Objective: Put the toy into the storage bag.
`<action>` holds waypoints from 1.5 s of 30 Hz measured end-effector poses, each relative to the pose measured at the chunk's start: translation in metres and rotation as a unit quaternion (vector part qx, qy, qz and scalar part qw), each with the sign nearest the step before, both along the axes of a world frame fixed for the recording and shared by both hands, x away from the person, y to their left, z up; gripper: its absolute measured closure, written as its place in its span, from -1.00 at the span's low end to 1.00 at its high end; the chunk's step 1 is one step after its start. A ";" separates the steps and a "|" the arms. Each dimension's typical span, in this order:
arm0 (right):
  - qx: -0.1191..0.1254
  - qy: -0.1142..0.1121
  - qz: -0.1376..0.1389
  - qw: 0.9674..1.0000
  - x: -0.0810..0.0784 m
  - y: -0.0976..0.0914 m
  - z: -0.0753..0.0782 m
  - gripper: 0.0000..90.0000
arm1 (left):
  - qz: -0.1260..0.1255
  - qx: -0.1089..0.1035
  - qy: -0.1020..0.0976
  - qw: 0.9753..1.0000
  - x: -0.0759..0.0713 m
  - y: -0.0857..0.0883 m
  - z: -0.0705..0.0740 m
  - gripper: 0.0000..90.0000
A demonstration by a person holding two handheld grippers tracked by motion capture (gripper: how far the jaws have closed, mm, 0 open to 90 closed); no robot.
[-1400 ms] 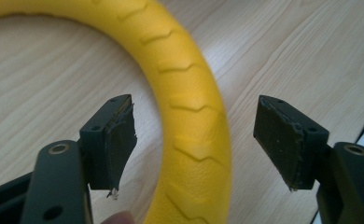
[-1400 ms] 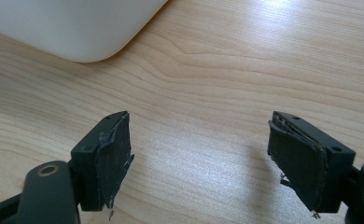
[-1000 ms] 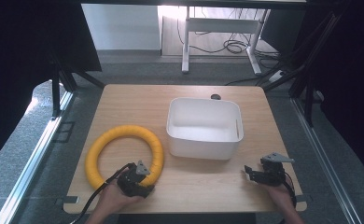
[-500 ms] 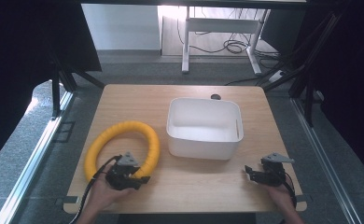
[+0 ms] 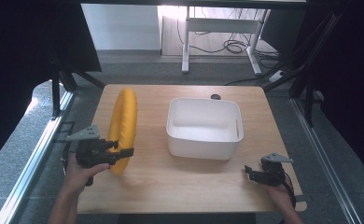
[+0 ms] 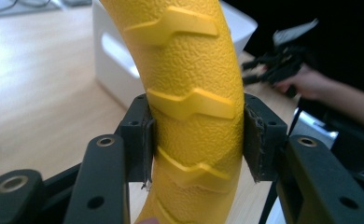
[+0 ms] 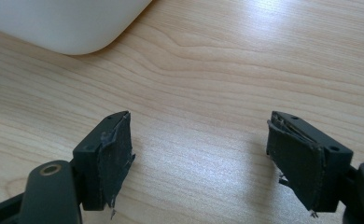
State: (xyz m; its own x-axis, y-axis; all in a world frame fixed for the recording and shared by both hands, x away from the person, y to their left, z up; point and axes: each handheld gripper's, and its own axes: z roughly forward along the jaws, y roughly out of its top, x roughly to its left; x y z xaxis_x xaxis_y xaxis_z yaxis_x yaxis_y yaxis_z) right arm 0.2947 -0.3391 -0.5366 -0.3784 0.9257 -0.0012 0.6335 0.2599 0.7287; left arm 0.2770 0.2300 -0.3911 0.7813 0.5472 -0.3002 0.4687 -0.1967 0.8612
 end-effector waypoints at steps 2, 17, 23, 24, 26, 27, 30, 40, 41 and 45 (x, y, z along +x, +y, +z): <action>0.000 -0.001 -0.001 1.000 0.000 0.000 0.000 -0.49 | -0.004 -0.007 -0.009 1.000 0.002 0.000 0.009 0.14; -0.001 0.001 -0.001 1.000 0.000 -0.001 -0.002 -0.49 | -0.029 -0.058 -0.027 0.998 0.012 -0.004 0.041 0.14; -0.001 -0.001 0.001 1.000 0.000 0.000 -0.002 -0.50 | -0.034 -0.059 -0.037 0.997 0.012 -0.006 0.050 0.14; -0.002 0.000 0.001 1.000 0.000 0.000 -0.002 -0.50 | -0.036 -0.062 -0.039 0.997 0.012 -0.006 0.052 0.14; -0.003 -0.001 0.001 1.000 0.000 0.001 -0.002 -0.50 | -0.038 -0.064 -0.041 0.996 0.012 -0.005 0.054 0.14; -0.003 -0.001 0.001 1.000 0.000 0.002 -0.002 -0.50 | -0.038 -0.064 -0.041 0.996 0.012 -0.005 0.054 0.14; -0.004 -0.001 0.000 1.000 0.000 0.001 -0.002 -0.50 | -0.044 -0.069 -0.044 0.996 0.011 -0.005 0.059 0.14; -0.004 -0.010 0.005 1.000 -0.003 0.003 0.000 -0.50 | -0.051 -0.070 -0.053 0.995 0.012 -0.010 0.069 0.14; -0.004 -0.010 0.005 1.000 -0.003 0.003 0.000 -0.50 | -0.051 -0.070 -0.053 0.995 0.012 -0.010 0.069 0.14; -0.003 -0.010 0.006 1.000 -0.003 0.002 0.001 -0.50 | -0.053 -0.071 -0.055 0.995 0.013 -0.012 0.072 0.14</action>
